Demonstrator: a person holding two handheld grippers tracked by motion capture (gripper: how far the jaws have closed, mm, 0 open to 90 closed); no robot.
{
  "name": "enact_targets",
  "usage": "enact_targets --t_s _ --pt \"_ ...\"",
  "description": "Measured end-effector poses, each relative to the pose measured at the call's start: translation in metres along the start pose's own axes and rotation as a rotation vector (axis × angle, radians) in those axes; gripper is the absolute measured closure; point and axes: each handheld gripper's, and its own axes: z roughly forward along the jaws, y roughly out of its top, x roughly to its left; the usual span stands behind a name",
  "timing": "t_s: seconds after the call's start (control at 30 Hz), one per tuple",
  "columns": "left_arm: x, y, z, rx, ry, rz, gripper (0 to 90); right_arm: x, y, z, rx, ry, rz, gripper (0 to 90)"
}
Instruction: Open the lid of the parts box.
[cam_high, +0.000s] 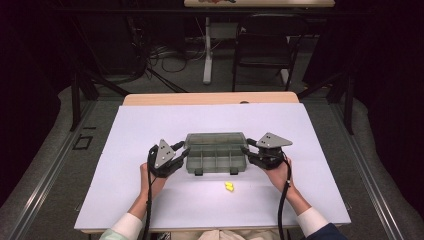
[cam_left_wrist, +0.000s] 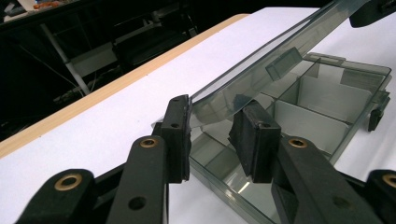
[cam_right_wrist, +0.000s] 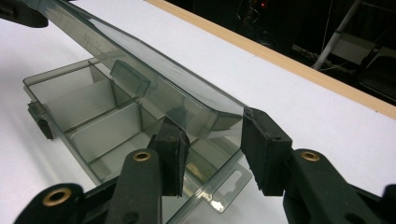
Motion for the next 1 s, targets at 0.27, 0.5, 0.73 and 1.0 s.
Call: enact_targets --t_s 0.27,0.5,0.73,1.0 --pt "0.005 0.007 0.004 0.013 0.003 0.008 68.1 -0.003 0.006 0.002 -0.007 -0.016 0.000 62.6" --pt "0.010 0.011 0.008 0.016 0.011 -0.006 70.1 -0.006 0.010 0.004 0.002 -0.031 0.007 68.1" --pt "0.018 0.016 0.014 0.006 0.009 -0.064 72.2 -0.012 0.016 0.008 0.016 -0.044 0.024 72.5" --pt "0.028 0.019 0.021 0.000 0.006 -0.121 75.5 -0.020 0.027 0.015 0.029 -0.060 0.067 75.1"
